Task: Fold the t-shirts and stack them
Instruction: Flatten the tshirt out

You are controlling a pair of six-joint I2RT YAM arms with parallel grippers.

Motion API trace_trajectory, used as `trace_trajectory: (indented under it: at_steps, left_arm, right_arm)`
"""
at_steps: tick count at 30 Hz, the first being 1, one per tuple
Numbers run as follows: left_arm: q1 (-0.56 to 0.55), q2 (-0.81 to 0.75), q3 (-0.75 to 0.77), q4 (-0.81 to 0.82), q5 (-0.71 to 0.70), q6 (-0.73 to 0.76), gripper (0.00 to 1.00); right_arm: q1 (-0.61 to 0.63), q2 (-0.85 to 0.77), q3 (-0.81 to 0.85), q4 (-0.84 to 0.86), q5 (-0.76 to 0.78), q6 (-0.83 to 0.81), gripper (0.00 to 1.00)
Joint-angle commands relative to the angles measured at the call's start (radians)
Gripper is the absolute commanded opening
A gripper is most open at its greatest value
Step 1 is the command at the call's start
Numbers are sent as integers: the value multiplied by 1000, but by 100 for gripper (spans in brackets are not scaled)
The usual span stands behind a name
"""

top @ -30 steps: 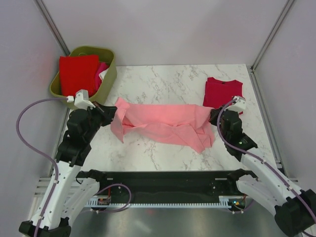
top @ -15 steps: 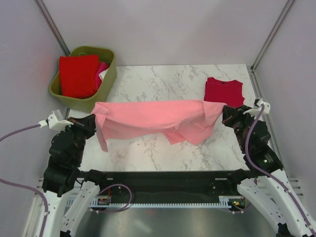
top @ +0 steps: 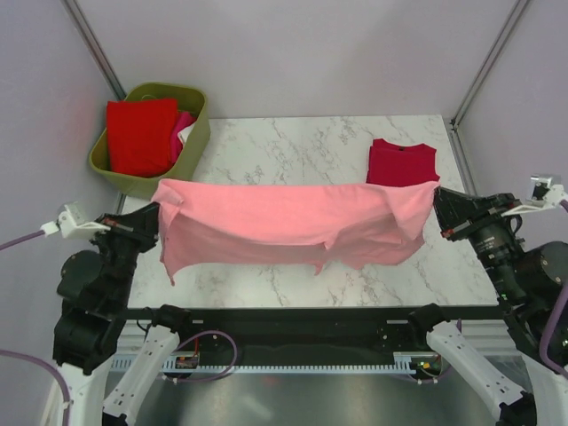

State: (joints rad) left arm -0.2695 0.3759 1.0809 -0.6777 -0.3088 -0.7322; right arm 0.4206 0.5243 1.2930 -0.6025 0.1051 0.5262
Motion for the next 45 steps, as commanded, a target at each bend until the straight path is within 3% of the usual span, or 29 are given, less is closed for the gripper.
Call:
trace_trajectory:
  at_steps: [1, 6, 9, 14, 18, 25, 30, 35, 39, 45]
  left_arm:
    - [6, 112, -96, 7, 48, -47, 2]
    - [7, 324, -215, 206, 37, -90, 2]
    - [9, 426, -257, 338, 16, -128, 2]
    - [55, 684, -259, 495, -24, -179, 2]
    - [70, 860, -188, 582, -47, -170, 2]
    - [70, 1113, -110, 719, -32, -168, 2]
    - [70, 1201, -105, 834, -41, -122, 2]
    - [56, 1265, -90, 888, 69, -95, 2]
    - [21, 1308, -79, 923, 128, -107, 2]
    - [-91, 1307, -67, 926, 39, -90, 2]
  right_arm:
    - [-3, 121, -52, -92, -10, -11, 0]
    - [-5, 342, -185, 67, 94, 15, 0]
    - [-26, 515, -186, 153, 134, 17, 0]
    - [-143, 850, -147, 371, -16, 57, 0]
    - [-223, 1121, 9, 467, -102, 67, 0]
    - [-275, 1546, 287, 448, -205, 41, 0]
    - [-286, 1658, 368, 429, -145, 20, 0]
    - [-295, 1735, 450, 299, 28, -14, 0]
    - [-324, 1732, 415, 254, 129, -26, 0]
    - [-416, 1677, 322, 250, 130, -28, 0]
